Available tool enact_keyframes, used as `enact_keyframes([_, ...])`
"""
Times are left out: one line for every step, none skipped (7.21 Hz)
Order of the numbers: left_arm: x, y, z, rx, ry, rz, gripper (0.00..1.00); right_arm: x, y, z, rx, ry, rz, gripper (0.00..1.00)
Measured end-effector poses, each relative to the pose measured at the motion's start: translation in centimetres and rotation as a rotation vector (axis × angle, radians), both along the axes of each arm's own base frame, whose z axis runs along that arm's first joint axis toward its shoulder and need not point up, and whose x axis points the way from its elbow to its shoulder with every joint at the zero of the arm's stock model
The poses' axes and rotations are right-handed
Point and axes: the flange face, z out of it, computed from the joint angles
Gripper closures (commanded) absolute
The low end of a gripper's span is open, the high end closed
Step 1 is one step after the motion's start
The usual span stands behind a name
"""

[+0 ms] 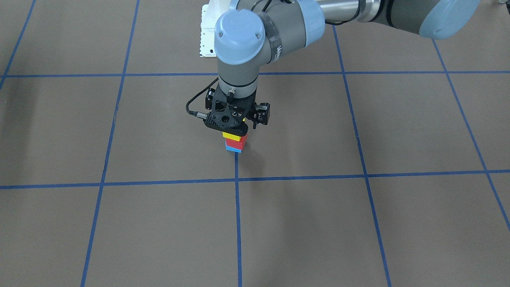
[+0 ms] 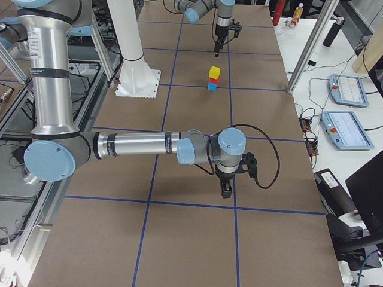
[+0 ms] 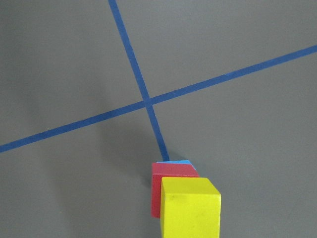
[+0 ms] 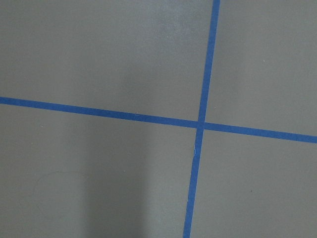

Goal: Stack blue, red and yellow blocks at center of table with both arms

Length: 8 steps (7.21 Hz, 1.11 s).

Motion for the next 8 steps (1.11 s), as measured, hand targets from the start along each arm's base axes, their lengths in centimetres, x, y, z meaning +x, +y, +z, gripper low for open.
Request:
enact_keyframes([-5.0,1.7,4.6,0.008,-0.003,-0.014,0.00,0.5,0.2,0.1,0.002,-0.001,0.007,0.00])
enact_keyframes([-10.4,2.8,11.0,0.019,-0.022,-0.023,0.00,0.8,0.6,0.5,-0.002,0.003,0.012,0.00])
enact_keyframes([-16.2,2.6,17.2,0.028,-0.053,-0.037,0.00,1.0,1.0,0.8,-0.008,0.007,0.015,0.00])
enact_keyframes([-22.5,1.1,23.1,0.018,-0.090,-0.057,0.00,1.1,1.2,1.0,-0.010,0.008,0.017,0.00])
enact_keyframes([-29.5,-1.8,29.2,0.015,-0.130,-0.051,0.00,1.3,1.2,1.0,-0.008,0.008,0.020,0.00])
enact_keyframes([-36.4,-4.6,36.0,0.005,-0.152,-0.016,0.00,1.4,1.3,0.9,-0.007,0.009,0.022,0.00])
enact_keyframes([-42.5,-5.9,42.6,-0.014,-0.156,0.009,0.00,1.5,1.5,1.1,-0.009,0.011,0.023,0.00])
enact_keyframes([-46.9,-5.2,47.9,-0.027,-0.152,0.000,0.00,1.6,1.9,1.4,-0.015,0.011,0.024,0.00])
